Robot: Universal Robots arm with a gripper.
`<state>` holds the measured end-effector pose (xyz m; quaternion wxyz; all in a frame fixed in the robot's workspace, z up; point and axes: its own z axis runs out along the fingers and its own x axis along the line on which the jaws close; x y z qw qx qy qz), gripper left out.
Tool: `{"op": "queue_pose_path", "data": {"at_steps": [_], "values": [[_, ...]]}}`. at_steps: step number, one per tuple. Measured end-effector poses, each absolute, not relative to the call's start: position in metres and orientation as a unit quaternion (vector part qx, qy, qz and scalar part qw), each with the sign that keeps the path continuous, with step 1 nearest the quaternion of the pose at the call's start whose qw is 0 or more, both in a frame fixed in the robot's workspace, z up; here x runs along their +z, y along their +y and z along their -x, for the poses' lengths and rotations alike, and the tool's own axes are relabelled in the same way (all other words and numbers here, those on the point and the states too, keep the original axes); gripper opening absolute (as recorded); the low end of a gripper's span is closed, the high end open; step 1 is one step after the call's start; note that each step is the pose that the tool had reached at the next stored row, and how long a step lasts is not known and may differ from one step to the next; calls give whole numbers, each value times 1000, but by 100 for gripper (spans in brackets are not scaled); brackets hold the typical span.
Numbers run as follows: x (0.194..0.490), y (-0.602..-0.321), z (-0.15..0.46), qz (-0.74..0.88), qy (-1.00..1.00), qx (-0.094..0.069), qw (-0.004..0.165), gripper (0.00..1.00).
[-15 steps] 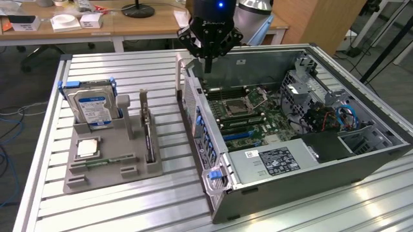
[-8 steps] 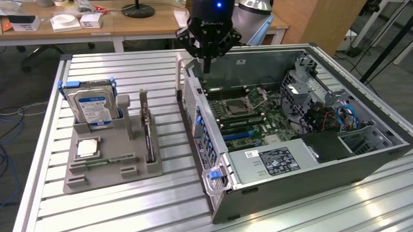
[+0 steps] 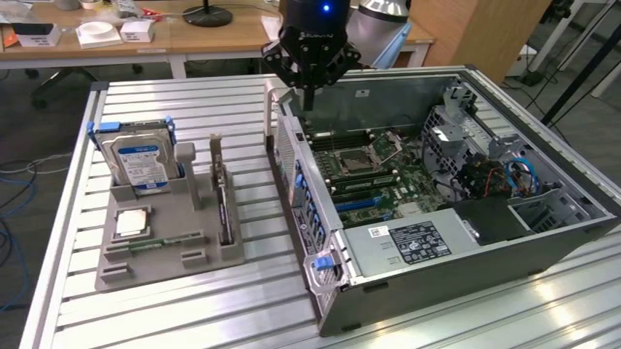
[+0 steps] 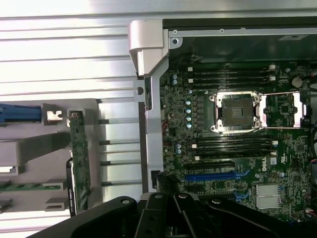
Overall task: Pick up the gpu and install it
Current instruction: 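Reach for the gpu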
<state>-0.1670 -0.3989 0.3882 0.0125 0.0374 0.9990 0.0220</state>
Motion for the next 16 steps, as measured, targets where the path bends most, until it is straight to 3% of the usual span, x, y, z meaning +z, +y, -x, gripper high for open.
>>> {"op": "queue_pose_path", "data": {"at_steps": [16], "values": [[387, -399, 173, -37, 999, 22, 12, 11]]}}
